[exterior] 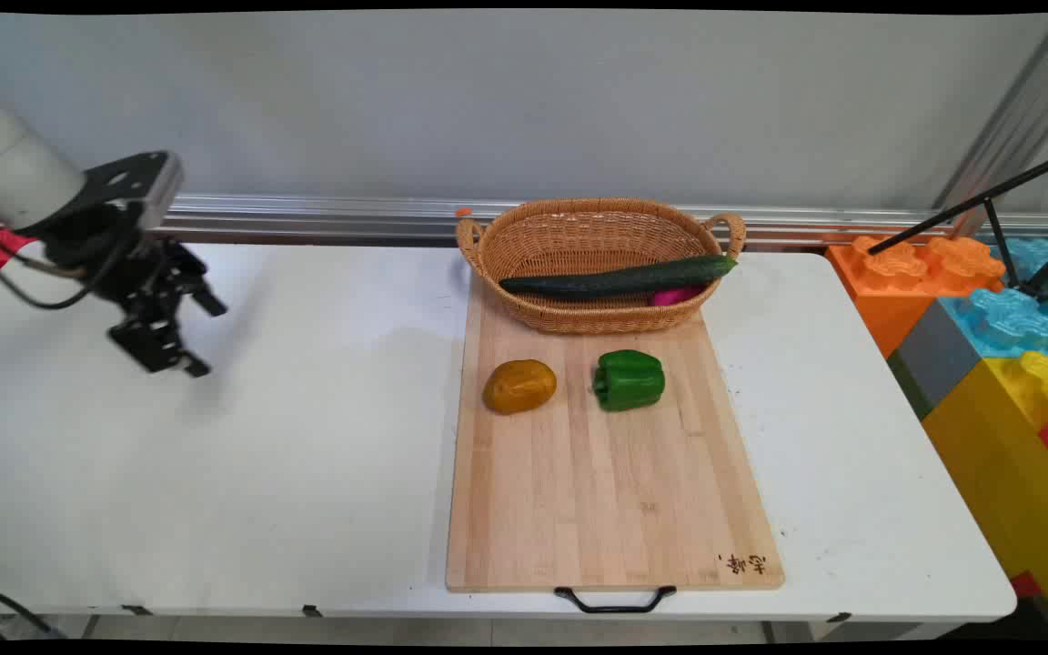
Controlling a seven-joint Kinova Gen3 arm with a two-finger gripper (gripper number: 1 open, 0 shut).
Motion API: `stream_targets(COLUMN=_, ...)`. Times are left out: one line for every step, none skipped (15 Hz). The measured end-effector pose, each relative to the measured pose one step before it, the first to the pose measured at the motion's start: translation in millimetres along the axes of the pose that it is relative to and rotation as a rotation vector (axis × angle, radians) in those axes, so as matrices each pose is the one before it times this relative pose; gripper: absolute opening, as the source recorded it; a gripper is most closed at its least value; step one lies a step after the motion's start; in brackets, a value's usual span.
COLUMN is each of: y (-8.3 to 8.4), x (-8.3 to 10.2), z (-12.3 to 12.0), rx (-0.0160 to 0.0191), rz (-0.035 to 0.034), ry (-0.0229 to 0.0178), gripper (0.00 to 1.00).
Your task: Pick up the cucumber from the vegetable basket
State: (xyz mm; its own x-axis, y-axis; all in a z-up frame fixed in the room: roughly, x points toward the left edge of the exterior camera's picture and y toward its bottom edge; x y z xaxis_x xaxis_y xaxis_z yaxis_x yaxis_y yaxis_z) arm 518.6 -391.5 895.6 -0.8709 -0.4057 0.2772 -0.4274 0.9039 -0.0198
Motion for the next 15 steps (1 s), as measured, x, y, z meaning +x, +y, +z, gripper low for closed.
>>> stream_targets(y=-1.56, x=7.12, z=1.15, rx=0.00442, rz=-0.00600, ry=0.01254, gripper=1.00)
stream_targets(y=-1.29, x=8.91, z=1.13, rx=0.00402, rz=-0.00927, ry=0.01621, gripper=1.00)
stream_targets(y=-1.54, x=17.29, z=1.58, rx=0.00703, rz=-0.01193, ry=0.02711, gripper=1.00)
stream_targets(y=-0.33, x=15.57, z=0.88, rx=0.00635, rz=-0.00552, ry=0.02205, gripper=1.00)
stream_targets(y=-0.07, x=17.91, z=0.45, rx=0.00940, rz=-0.00178, ry=0.02378, gripper=1.00)
stream_targets(y=0.61, x=26.73, z=-0.02, rx=0.01630, rz=0.00596, ry=0.02928, gripper=1.00)
stream_targets(y=0.62, x=21.28, z=0.24, rx=0.01351, rz=0.00761, ry=0.02027, gripper=1.00)
stream_targets(y=0.09, x=25.16, z=0.73, rx=0.01704, rz=0.01192, ry=0.02663, gripper=1.00)
stream_targets(y=-0.51, x=20.45, z=0.82, rx=0.01471, rz=0.01142, ry=0.02255, gripper=1.00)
stream_targets(y=-1.06, x=22.96, z=2.23, rx=0.01516, rz=0.01479, ry=0.02510, gripper=1.00)
stream_targets(y=-0.82, x=17.86, z=3.34, rx=0.00945, rz=0.01452, ry=0.01745, gripper=1.00)
stream_targets(y=-1.68, x=20.81, z=6.43, rx=0.00853, rz=0.01865, ry=0.01692, gripper=1.00)
stream_targets(y=-1.99, x=13.62, z=6.64, rx=0.00430, rz=0.01319, ry=0.00747, gripper=1.00)
stream_targets(y=-1.89, x=8.37, z=5.00, rx=0.00393, rz=0.01022, ry=0.00373, gripper=1.00)
stream_targets(y=-3.55, x=11.32, z=8.65, rx=0.00480, rz=0.01487, ry=0.00372, gripper=1.00)
